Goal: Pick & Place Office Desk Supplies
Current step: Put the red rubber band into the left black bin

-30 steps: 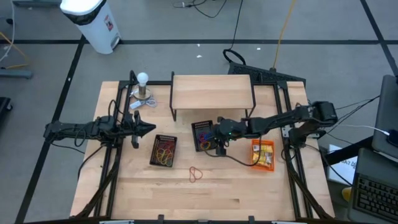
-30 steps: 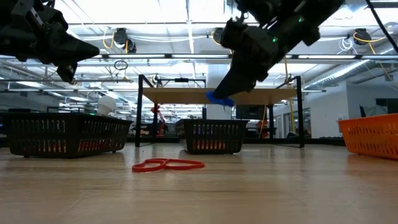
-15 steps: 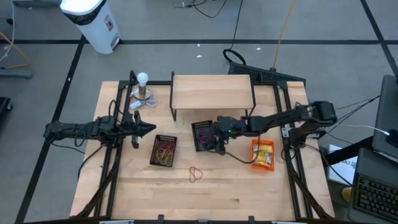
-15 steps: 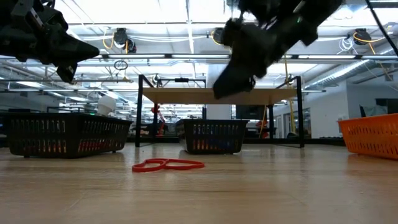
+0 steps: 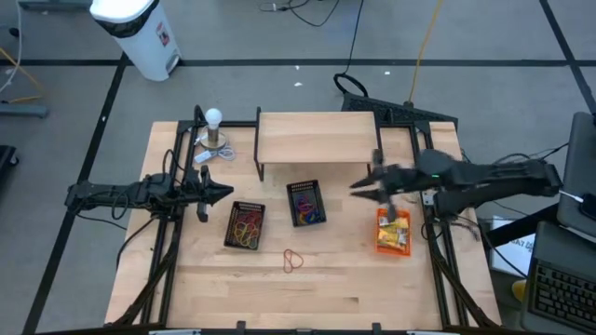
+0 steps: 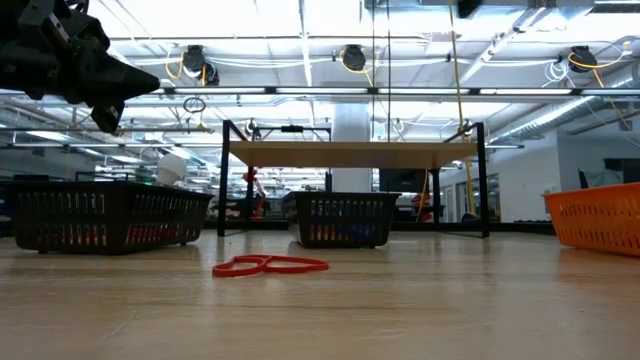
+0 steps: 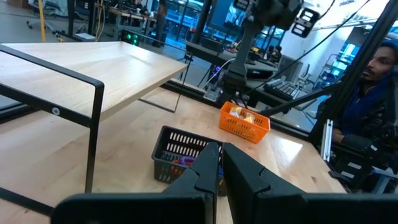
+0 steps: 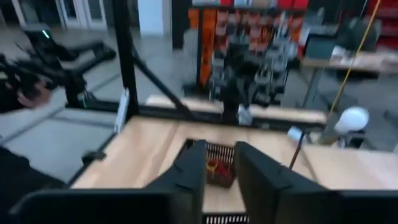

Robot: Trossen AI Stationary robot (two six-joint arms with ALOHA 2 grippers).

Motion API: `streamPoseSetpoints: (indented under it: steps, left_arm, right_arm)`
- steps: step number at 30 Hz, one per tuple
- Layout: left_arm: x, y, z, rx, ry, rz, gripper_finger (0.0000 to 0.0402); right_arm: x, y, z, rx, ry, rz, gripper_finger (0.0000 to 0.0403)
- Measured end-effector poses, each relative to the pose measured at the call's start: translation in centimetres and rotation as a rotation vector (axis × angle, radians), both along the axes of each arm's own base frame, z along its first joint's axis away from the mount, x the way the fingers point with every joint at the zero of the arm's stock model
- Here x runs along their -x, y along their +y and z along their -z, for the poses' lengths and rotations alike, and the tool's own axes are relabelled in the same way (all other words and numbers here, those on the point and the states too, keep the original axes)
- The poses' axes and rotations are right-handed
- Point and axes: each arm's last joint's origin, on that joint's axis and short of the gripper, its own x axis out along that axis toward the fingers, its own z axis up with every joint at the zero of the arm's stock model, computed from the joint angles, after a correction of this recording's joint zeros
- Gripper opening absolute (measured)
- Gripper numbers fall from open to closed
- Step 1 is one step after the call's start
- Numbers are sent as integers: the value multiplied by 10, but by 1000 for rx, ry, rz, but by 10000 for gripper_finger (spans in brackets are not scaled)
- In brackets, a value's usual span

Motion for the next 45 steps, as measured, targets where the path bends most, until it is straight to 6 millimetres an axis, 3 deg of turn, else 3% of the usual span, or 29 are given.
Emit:
streamPoseSetpoints:
  steps: [3,6,15,21,25,32,38,45]
  left_arm:
    - [0,0,1,0,7,-1,21]
    - [0,0,2,0,18,-1,21]
    - [-4,0,6,50,64,0,20]
    - [-22,-7,-3,39,206,7,4]
    - [-47,-19,-26,-26,294,67,3]
    - [-108,-54,-63,-130,475,284,9]
    - [-159,-80,-54,-173,696,413,57]
    - [-209,-117,-33,-254,736,654,144]
  right_arm:
    - [33,-2,9,-25,-71,34,13]
    - [52,-4,29,-68,-109,79,9]
    - [74,-5,85,-128,-222,68,1]
    - [79,-5,115,-166,-258,70,1]
    - [80,-7,129,-166,-313,136,1]
    - [81,-7,131,-160,-376,137,0]
    - [80,-7,133,-187,-352,135,0]
    - [79,-7,138,-214,-289,137,0]
